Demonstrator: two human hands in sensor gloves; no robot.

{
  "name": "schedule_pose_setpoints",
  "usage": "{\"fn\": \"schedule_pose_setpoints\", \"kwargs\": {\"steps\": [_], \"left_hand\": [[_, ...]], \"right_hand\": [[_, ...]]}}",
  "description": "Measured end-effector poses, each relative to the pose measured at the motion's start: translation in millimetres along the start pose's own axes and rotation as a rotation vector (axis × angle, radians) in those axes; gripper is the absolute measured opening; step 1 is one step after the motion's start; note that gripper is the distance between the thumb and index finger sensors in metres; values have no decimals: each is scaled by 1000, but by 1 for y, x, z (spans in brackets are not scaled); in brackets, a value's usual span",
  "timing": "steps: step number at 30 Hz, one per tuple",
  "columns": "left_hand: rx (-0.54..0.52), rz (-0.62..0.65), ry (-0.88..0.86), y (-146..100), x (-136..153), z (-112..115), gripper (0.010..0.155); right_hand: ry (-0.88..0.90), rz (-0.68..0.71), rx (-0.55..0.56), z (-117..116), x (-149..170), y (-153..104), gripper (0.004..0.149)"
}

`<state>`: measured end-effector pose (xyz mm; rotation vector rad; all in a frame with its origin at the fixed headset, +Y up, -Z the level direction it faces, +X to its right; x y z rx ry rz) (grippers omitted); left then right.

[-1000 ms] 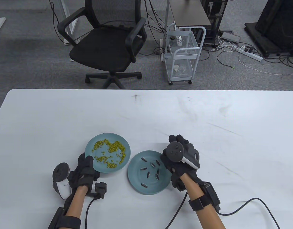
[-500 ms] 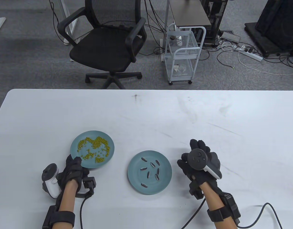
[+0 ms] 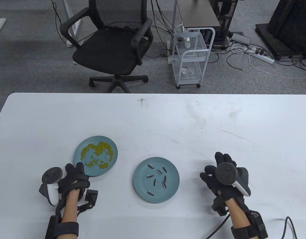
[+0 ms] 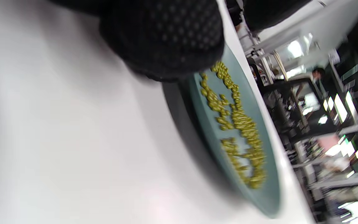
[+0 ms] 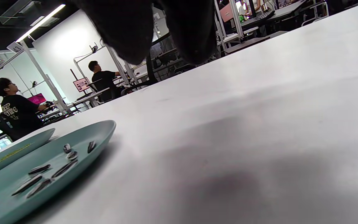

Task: Pick sunflower seeds with hand pinch into plate

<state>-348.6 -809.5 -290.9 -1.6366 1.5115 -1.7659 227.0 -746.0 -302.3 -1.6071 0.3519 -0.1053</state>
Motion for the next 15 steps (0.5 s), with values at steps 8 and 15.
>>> {"fn": "schedule_pose_setpoints", "kwargs": {"steps": [8,15], "left_hand": [[-9,726,115,-60,-71,16,65],[307,772,278,-76,-78,84,71]], "right_hand": [[158,315,137,20,-7,-18,74],[302,251,-131,-23,21,-4,86]]}}
Point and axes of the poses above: the tracker on the back of each hand, its own x axis roughly to the little-finger side, its own y axis roughly from the wrist to the fingertips, z = x × y, the point moved 2 cm from there along y, roughly from the wrist to the fingertips, and after that the axes turned 9 degrees about -y, right-handed, at the moved point
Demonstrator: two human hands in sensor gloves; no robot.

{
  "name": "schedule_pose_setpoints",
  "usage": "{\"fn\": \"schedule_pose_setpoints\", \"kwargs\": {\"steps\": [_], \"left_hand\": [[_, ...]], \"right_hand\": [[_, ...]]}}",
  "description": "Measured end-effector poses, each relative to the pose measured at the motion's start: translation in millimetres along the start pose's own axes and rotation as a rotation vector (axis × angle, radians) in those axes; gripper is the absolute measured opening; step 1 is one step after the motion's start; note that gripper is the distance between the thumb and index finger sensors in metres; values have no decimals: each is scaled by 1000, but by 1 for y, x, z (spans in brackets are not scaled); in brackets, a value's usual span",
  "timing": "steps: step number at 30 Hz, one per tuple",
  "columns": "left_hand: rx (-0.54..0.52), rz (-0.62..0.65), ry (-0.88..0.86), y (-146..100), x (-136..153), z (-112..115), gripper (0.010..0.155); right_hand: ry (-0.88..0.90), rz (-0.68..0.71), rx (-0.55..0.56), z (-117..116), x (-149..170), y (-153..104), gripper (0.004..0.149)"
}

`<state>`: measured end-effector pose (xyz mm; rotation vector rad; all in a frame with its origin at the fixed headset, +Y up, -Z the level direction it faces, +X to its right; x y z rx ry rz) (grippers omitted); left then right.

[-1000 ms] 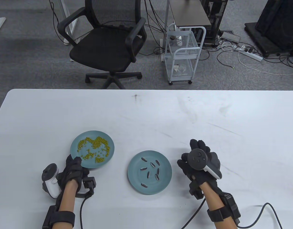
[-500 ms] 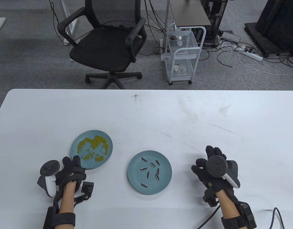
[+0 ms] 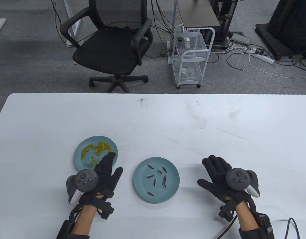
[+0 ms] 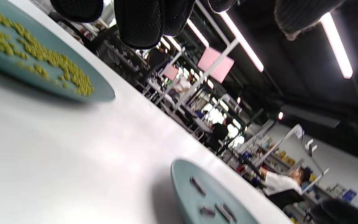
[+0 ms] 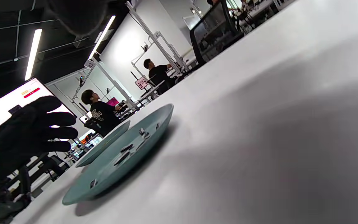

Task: Pick sunflower seeds with hand pinch into plate

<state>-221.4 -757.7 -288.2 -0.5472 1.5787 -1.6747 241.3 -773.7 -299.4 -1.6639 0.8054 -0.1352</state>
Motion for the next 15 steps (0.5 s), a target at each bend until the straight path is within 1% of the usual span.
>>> {"fn": "schedule_pose_setpoints", "kwargs": {"steps": [2,4,8,12,15], "left_hand": [[37,-5,-9,1,1,9,73],[42,-13,-27,1,4,10,74],[23,-26,-68,0,13,6,75],[-23,-42,-6,-1,17,1,76],[-24,-43,-8,-1,17,2,77]], "right_hand": [[60,-5,-29,-8,4,4,87],[57,-5,-42,-10,4,5,88],[30,-9,-49,-12,2,6,89],[32,-8,-52,-14,1,6,89],[24,-4,-54,-14,0,5,90]]}}
Point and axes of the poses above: the tracker on the back of each hand, its own x axis roughly to the little-finger side, its own y axis roughly from the wrist to the fingertips, z = x × y, the point moved 2 cm from there along y, roughly from the wrist to the fingertips, and after that the axes turned 9 degrees about -y, right-handed, at the moved point
